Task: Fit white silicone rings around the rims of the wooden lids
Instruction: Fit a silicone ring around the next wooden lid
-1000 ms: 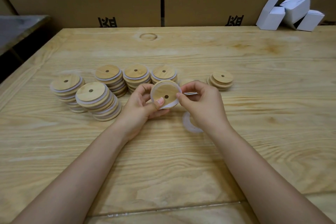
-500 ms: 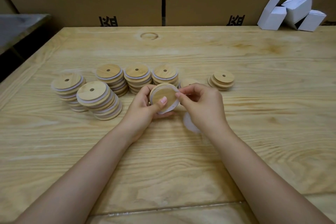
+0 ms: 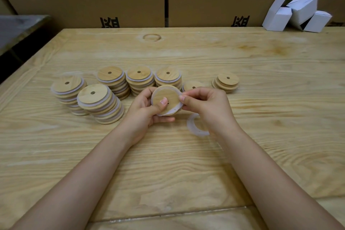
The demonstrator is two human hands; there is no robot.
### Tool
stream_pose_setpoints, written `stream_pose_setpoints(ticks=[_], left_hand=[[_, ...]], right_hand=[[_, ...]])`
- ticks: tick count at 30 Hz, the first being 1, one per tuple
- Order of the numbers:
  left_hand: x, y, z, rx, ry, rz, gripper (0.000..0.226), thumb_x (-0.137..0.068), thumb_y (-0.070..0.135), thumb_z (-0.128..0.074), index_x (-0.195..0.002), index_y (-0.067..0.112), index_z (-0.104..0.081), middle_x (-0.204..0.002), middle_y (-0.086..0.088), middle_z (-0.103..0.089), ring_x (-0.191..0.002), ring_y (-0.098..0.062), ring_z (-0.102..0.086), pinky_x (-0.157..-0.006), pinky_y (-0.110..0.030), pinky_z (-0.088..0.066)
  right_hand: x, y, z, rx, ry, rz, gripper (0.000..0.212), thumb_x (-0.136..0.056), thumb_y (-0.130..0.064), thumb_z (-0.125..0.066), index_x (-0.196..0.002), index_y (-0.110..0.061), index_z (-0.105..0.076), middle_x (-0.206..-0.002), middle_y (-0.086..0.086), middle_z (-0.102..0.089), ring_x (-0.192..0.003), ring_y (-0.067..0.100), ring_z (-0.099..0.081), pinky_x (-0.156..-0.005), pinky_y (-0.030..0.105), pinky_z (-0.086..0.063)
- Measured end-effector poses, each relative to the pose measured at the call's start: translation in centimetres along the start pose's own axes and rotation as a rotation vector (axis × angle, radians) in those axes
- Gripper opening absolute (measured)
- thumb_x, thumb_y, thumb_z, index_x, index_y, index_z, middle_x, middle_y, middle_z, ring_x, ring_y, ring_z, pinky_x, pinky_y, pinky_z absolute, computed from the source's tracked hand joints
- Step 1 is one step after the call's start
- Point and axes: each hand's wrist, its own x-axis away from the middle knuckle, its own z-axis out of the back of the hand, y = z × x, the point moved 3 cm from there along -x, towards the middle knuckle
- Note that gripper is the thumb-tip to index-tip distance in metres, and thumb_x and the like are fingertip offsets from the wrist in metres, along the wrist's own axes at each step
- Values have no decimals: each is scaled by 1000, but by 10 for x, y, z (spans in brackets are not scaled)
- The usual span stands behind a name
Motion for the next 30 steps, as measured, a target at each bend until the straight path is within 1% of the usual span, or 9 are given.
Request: stream_pose_setpoints(ticks=[4, 7, 11, 13, 18, 24, 27, 28, 30], left_hand=[[1, 0, -3, -12, -50, 30, 36, -72, 7, -66, -105, 6, -51, -97, -12, -63, -83, -22, -67, -61, -37, -59], [1, -1, -5, 9, -22, 7, 37, -72, 8, -63, -107, 6, -52, -96, -9, -65, -84, -19, -69, -63, -37, -59], [-1, -2, 0, 71, 30, -16, 34, -74, 6, -64, -105, 8, -50, -99, -9, -65, -85, -18, -69, -66, -34, -58], [-1, -3, 1, 54, 19, -21, 32, -76, 6, -66, -103, 9, -50, -100, -8, -65, -87, -18, -68, -67, -34, -58], [-2, -5, 0, 66, 25, -43, 26, -79, 17, -56, -103, 9, -49, -100, -6, -66, -89, -18, -69, -70, -34, -58], [-1, -3, 0, 141, 44, -40, 19, -83, 16, -51, -100, 8, -51, -92, -5, -71, -87, -22, -70, -65, -35, -58], [-1, -2, 1, 164, 43, -19, 18, -84, 15, -51, -100, 8, -53, -91, -5, -71, -85, -22, -71, -64, -35, -59], [-1, -1, 1, 163, 39, -13, 20, -83, 15, -51, -101, 7, -53, -91, -6, -71, -85, -22, -71, -64, -35, -59], [-1, 0, 1, 139, 21, -1, 24, -81, 16, -53, -104, 7, -52, -91, -5, -70, -84, -21, -70, -62, -34, -59]], right_hand=[[0, 0, 0, 79, 1, 49, 7, -81, -4, -69, -75, -9, -69, -73, 7, -69, -71, 15, -64, -70, 26, -55], [0, 1, -2, 215, 35, 119, 12, -81, -11, -70, -73, -20, -67, -72, -4, -68, -69, 7, -63, -69, 23, -53], [2, 4, -7, 355, 112, 185, 13, -80, -18, -72, -71, -26, -66, -71, -7, -68, -66, 3, -62, -67, 21, -51], [3, 6, -7, 339, 131, 171, 11, -80, -19, -72, -72, -24, -67, -72, -6, -69, -67, 4, -63, -69, 22, -52], [0, 8, -5, 270, 121, 106, 11, -80, -14, -72, -71, -19, -68, -77, 1, -71, -77, 15, -67, -79, 34, -54], [0, 6, -5, 96, 71, 15, 10, -79, -7, -71, -70, -12, -70, -82, 12, -72, -87, 27, -68, -90, 46, -51], [0, 5, -5, 77, 31, -4, 9, -79, -7, -71, -71, -11, -70, -83, 13, -72, -88, 27, -68, -90, 44, -52], [-1, 4, -4, 94, 22, 4, 8, -79, -7, -71, -72, -11, -70, -81, 11, -72, -86, 25, -68, -87, 40, -53], [0, 4, -3, 160, 14, 39, 9, -79, -8, -71, -72, -12, -70, -74, 3, -70, -74, 12, -66, -76, 28, -52]])
